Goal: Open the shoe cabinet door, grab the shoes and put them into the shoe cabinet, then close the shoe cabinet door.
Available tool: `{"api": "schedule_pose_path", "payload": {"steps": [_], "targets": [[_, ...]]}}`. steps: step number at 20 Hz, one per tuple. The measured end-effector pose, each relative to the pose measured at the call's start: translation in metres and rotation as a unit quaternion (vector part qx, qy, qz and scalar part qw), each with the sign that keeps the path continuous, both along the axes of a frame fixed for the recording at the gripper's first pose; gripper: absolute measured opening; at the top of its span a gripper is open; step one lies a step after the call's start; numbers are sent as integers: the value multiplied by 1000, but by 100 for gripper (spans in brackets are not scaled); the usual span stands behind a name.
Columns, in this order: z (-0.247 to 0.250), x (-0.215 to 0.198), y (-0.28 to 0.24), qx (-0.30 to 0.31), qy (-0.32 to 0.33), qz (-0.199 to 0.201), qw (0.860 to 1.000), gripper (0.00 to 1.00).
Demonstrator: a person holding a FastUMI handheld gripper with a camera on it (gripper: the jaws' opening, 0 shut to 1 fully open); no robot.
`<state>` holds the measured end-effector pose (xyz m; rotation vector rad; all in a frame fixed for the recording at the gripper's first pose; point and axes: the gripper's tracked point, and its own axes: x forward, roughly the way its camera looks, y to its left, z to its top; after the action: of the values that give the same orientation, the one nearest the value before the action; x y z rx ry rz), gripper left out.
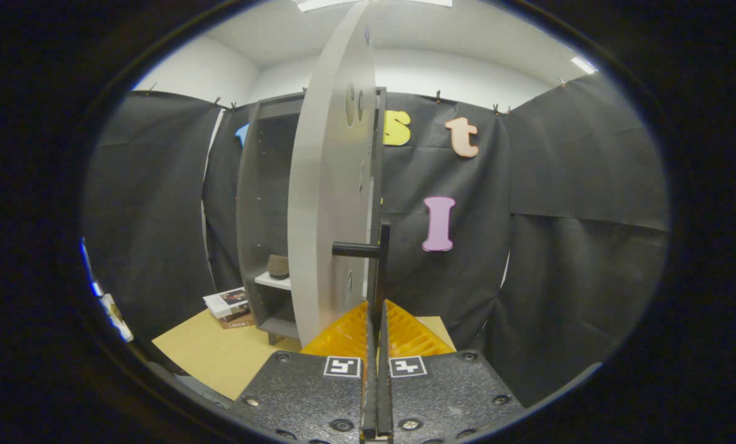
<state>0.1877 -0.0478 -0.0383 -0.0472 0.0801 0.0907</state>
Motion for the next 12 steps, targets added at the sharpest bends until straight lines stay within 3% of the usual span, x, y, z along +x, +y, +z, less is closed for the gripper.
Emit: {"api": "schedule_pose_path", "payload": {"steps": [4, 12], "targets": [[0, 2, 3, 11, 6, 43, 999, 4], [-2, -4, -9, 13, 13, 7, 1000, 9]]}}
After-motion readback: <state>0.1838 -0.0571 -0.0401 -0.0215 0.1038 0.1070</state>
